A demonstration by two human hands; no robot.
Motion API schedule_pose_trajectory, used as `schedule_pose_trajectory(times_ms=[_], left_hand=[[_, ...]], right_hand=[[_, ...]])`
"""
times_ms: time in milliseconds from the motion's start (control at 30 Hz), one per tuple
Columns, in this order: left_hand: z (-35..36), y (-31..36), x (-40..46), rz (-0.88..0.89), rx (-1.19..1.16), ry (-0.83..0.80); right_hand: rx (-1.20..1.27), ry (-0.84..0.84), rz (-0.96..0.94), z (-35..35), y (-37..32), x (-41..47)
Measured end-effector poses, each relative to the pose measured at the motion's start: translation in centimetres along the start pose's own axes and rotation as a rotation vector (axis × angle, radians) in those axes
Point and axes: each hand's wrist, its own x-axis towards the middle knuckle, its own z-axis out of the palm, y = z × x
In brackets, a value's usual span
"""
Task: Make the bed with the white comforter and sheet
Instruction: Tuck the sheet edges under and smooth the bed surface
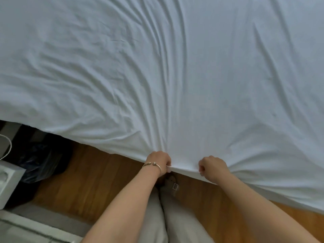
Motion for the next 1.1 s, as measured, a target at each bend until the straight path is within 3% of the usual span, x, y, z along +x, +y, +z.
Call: schedule_pose_trajectory(times_ms=[133,233,367,467,667,800,900,1100], left_hand=[[0.5,-0.4,-0.7,0.074,0.0,-0.077],[-0.2,-3.9,-0.5,0.222,-0.124,-0.057],[-3.2,-13.7,-1.1,0.327,0.029,0.253],[-3.9,-22.7,-2.5,0.292,0.323,0.284],[-5.5,-35.9,-4.4,0.258,0.364,0.353],[-5.9,-39.6,-5.7,0.292,0.328,0.453],[-6.5,-41.0,-5.8,0.237,0.204,0.621],[-8.0,-43.8,-5.6,0.178,-0.007,0.519]], right_hand=[[-0.005,-0.046,0.056,1.1,-1.0,-1.3],[-0.069,-0.039,0.011,-1.0,-2.9,-0.1],[0.131,0.13,-0.154,-4.5,-9.3,2.8],[0.224,0.187,-0.26,-5.8,-17.6,5.0],[0.05,0.224,-0.221,-5.7,-30.1,9.2],[0.159,0.09,-0.03,-6.1,-31.6,10.1],[0.171,0.015,-0.029,-5.1,-31.7,9.8],[0.032,-0.176,-0.043,-8.5,-33.6,12.4]])
